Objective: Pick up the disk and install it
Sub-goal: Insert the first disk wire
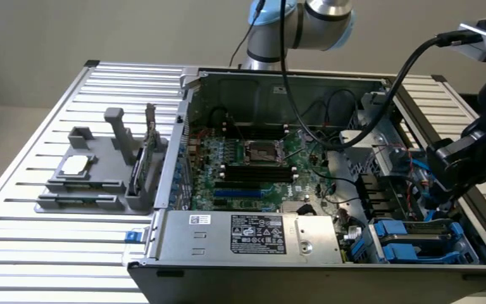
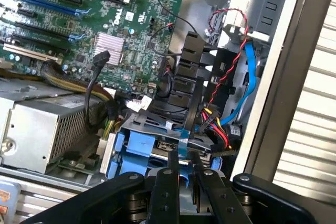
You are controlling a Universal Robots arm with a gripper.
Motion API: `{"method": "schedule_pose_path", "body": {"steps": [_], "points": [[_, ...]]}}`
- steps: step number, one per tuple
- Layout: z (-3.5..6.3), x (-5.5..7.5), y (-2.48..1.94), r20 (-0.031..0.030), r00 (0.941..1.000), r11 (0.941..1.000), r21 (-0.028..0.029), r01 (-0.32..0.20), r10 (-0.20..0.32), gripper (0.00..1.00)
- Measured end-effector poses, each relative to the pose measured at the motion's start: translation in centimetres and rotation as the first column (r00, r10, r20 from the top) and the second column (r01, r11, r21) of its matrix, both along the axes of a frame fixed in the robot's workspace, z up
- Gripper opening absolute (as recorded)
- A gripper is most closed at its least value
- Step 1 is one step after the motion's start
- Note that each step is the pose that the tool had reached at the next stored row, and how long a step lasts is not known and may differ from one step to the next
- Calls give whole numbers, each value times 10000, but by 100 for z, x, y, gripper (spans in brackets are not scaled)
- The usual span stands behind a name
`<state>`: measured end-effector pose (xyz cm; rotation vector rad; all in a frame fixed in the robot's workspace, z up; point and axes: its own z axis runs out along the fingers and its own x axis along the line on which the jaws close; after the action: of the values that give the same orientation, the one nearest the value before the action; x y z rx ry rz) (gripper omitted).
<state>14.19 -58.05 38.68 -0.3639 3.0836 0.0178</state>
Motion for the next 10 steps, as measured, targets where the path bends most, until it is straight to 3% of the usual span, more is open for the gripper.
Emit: {"method": "schedule_pose_path", "body": {"steps": [5,10], "points": [[-15,0,0,0,9960,9960,-1,899,-899,22],[-31,0,0,0,9836,9836,-1,1806,-1806,22]]}}
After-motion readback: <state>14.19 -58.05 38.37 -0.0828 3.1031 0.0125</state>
